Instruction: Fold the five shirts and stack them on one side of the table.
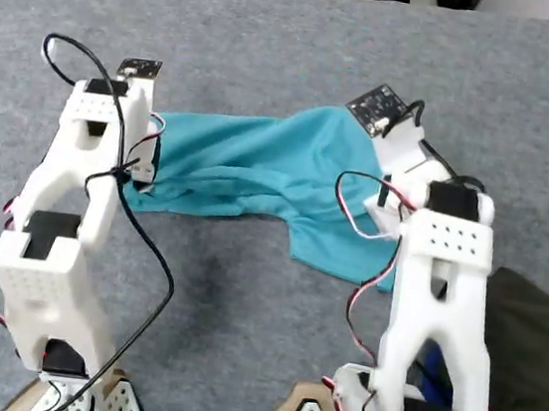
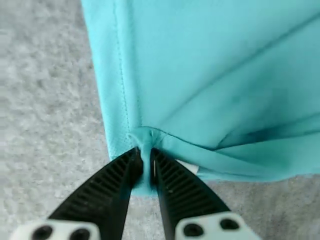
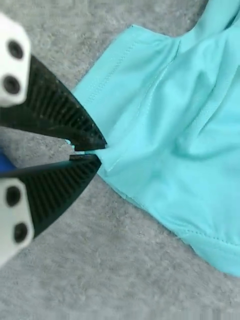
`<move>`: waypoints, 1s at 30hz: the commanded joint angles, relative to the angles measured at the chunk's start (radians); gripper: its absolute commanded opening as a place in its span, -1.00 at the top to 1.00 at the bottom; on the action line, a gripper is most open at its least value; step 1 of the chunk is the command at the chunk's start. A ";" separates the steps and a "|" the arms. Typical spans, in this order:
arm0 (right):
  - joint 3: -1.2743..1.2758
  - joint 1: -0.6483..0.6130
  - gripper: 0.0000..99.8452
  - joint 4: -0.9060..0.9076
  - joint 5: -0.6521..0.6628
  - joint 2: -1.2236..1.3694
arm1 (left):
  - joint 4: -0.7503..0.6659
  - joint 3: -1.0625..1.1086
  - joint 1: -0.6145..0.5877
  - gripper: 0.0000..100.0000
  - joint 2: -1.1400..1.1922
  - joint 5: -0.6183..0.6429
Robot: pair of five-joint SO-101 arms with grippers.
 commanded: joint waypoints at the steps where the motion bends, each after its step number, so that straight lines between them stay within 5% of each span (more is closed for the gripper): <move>1: -0.070 -0.015 0.99 0.072 -0.005 -0.113 | -0.060 -0.002 -0.005 0.96 -0.053 -0.008; 10: 0.077 -0.042 0.99 0.058 -0.008 -0.157 | -0.068 -0.135 -0.006 0.96 0.185 -0.008; 30: 0.211 -0.016 0.99 0.127 -0.011 -0.321 | -0.017 -0.183 -0.020 0.96 0.200 -0.012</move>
